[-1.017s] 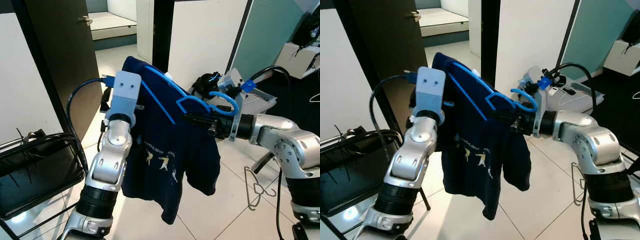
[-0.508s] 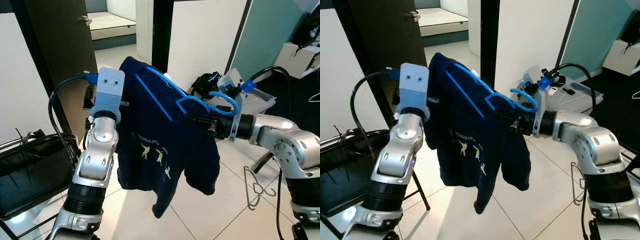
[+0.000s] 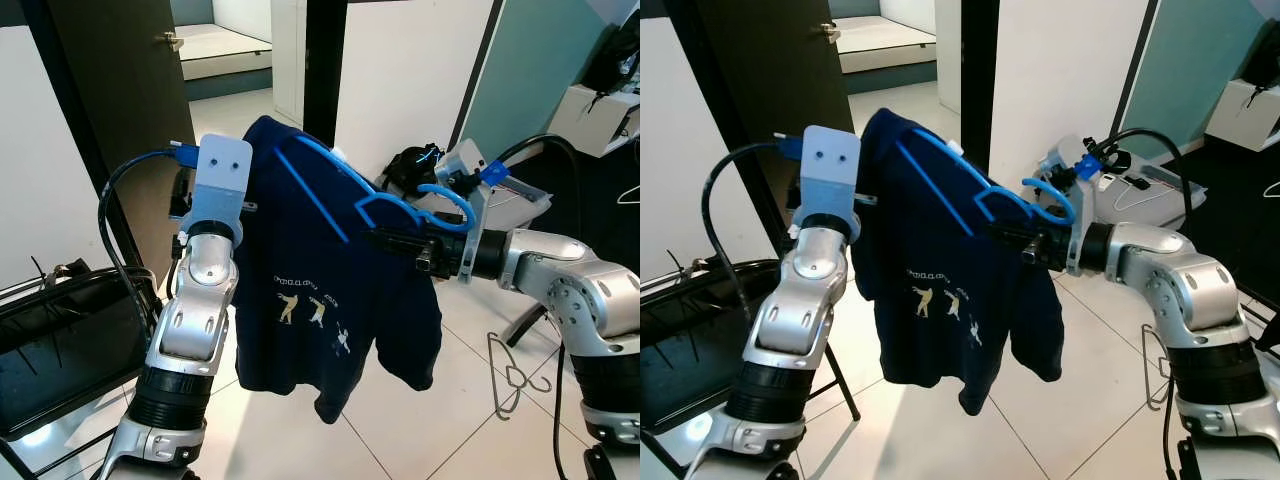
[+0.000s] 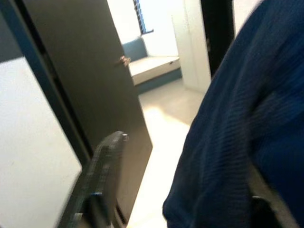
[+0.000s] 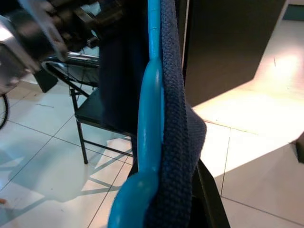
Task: Hang hanger
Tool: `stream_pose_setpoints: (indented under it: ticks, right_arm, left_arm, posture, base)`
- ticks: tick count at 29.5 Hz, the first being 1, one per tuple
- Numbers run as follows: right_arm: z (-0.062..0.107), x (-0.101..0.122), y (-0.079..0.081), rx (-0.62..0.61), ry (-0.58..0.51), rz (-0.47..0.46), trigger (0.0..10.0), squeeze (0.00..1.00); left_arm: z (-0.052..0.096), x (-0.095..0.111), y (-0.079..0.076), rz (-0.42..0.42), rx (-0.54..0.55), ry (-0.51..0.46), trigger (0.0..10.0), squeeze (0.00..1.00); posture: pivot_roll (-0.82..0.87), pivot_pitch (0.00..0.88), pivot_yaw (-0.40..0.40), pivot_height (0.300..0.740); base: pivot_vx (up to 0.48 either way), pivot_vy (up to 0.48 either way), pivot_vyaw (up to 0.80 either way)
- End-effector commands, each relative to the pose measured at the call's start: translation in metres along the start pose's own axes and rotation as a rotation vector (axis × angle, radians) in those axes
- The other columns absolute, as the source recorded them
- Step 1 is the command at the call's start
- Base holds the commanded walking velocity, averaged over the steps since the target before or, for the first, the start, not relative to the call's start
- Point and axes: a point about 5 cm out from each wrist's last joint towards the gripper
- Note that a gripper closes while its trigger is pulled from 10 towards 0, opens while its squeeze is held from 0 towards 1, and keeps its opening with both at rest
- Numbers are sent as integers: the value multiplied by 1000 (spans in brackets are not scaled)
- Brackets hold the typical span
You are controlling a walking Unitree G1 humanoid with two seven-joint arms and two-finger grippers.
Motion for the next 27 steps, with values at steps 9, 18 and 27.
stream_pose_setpoints:
  ticks: [9, 18, 27]
  right_arm:
    - [-1, 4, -6, -47, -11, 16, 0, 0]
    - [-5, -1, -13, -115, 10, -6, 0, 0]
    - [-14, 1, -19, -193, -28, -40, 0, 0]
  left_arm:
    - [5, 24, -6, 17, -41, -117, 0, 196]
    - [6, 37, -8, -2, -71, -183, 0, 180]
    - [18, 38, -36, 61, -235, -183, 0, 161]
  posture:
    - [-33, 0, -20, 740]
    - [-28, 0, -23, 740]
    - [-28, 0, -26, 740]
  base:
    - [0, 0, 0]
    - [0, 0, 0]
    - [0, 0, 0]
Point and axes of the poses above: a point about 5 cm out from each wrist's last joint towards the gripper, its own z axis pointing back from the gripper into the wrist, its own x axis along the axis of the wrist's last joint, y = z × x, and after that the axes turned 5 degrees about z, right-handed
